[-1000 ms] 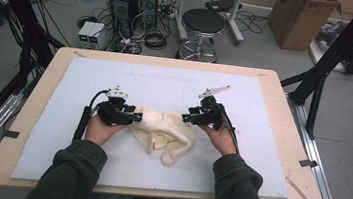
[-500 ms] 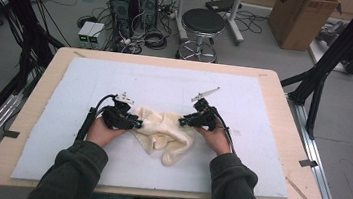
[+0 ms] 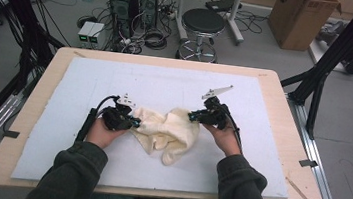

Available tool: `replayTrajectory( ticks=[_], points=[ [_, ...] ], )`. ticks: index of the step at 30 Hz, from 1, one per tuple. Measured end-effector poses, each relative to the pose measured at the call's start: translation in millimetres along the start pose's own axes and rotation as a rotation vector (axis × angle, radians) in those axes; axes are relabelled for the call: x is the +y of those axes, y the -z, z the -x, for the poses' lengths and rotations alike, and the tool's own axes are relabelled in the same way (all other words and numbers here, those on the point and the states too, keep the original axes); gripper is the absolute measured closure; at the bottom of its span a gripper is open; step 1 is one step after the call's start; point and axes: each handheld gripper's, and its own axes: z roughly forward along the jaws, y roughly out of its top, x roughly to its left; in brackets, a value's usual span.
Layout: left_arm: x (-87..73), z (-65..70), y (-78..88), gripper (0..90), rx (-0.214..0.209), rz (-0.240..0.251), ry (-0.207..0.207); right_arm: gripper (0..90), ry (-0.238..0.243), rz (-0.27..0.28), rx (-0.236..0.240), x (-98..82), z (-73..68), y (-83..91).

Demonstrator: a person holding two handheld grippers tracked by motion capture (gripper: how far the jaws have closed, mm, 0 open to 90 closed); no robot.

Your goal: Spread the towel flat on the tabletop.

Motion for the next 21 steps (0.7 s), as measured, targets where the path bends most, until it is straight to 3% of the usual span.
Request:
replayTrajectory(
  ticks=[8,13,21],
  points=[
    [1.4,-0.4,30.3,88.0,0.006,0.048,-0.002,84.0,0.001,0.006,-0.043,-2.6,0.4,25.0],
    [-2.6,3.7,42.6,88.0,0.002,0.058,-0.013,82.9,0.005,-0.005,-0.051,-4.4,-5.3,32.1],
    [-19.2,15.9,50.6,88.0,-0.016,0.034,-0.03,81.9,0.028,-0.106,-0.021,-16.2,-17.1,22.0]
  ],
)
